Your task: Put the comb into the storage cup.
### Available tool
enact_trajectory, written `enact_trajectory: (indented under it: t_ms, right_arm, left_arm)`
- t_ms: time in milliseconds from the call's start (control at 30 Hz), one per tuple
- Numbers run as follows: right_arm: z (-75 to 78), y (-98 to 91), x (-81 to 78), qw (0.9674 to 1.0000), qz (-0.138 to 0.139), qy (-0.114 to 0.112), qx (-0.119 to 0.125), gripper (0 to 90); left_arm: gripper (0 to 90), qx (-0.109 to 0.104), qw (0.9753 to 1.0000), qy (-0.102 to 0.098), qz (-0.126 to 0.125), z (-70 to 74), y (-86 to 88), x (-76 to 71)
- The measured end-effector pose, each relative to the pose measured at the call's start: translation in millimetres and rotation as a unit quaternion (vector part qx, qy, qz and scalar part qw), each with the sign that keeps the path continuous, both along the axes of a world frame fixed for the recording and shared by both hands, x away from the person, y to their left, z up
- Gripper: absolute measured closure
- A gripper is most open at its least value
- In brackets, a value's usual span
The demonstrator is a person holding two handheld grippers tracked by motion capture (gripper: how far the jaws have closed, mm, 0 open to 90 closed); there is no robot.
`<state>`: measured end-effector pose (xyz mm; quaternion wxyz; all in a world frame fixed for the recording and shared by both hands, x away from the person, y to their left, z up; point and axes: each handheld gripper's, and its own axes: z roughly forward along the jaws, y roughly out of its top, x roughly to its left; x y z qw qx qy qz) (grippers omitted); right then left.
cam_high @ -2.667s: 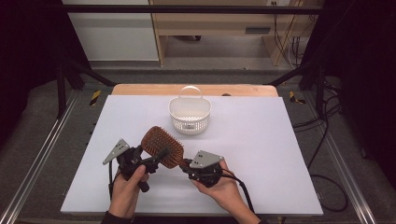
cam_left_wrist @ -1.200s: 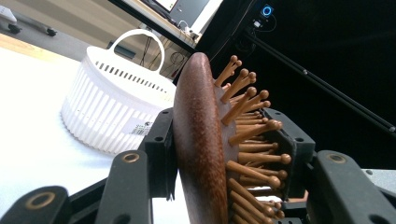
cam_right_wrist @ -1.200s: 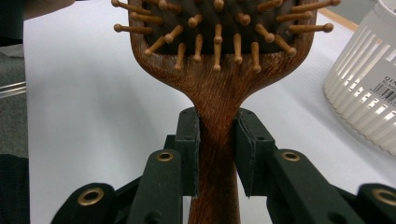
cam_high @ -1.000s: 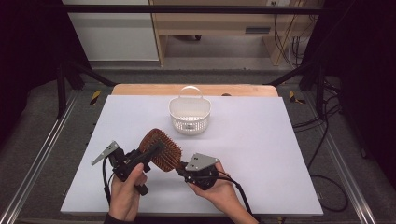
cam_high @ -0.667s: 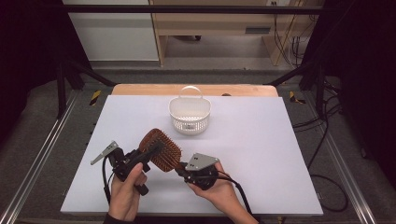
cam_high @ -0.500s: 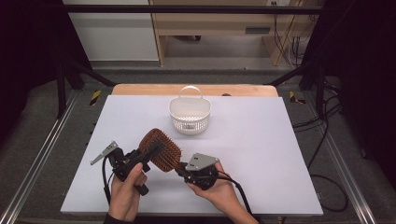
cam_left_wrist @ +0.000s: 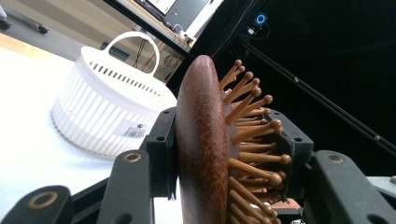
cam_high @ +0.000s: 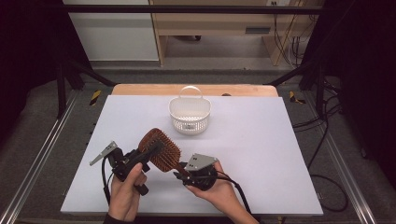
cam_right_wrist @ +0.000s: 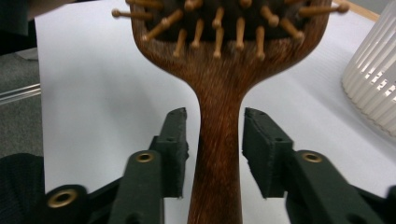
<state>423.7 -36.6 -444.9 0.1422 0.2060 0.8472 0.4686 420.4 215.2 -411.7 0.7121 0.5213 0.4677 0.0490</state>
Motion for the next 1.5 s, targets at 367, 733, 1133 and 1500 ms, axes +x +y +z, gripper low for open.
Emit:
enact_trajectory:
  t_ms: [367, 733, 1133, 1500]
  right_arm:
    - [2.6, -3.5, 1.4, 0.9999, -0.002, 0.000, 0.013, 42.0]
    - [15.2, -19.0, 3.1, 0.9975, -0.056, -0.034, 0.029, 22.8]
    - [16.3, -62.5, 23.1, 0.9895, -0.130, -0.031, 0.056, 9.7]
    - [19.9, -108.0, 29.7, 0.9793, -0.179, -0.023, 0.091, 6.6]
  left_arm:
    - [50.9, -0.012, 0.9997, 0.003, 0.020, -0.1, 11.2, 1.5]
    - [50.9, -0.020, 0.9989, 0.001, 0.041, 1.1, 22.0, 1.5]
    - [50.9, -0.020, 0.9983, -0.006, 0.055, 3.3, 27.8, -0.1]
    - [50.8, -0.010, 0.9974, -0.023, 0.068, 9.7, 29.7, -3.5]
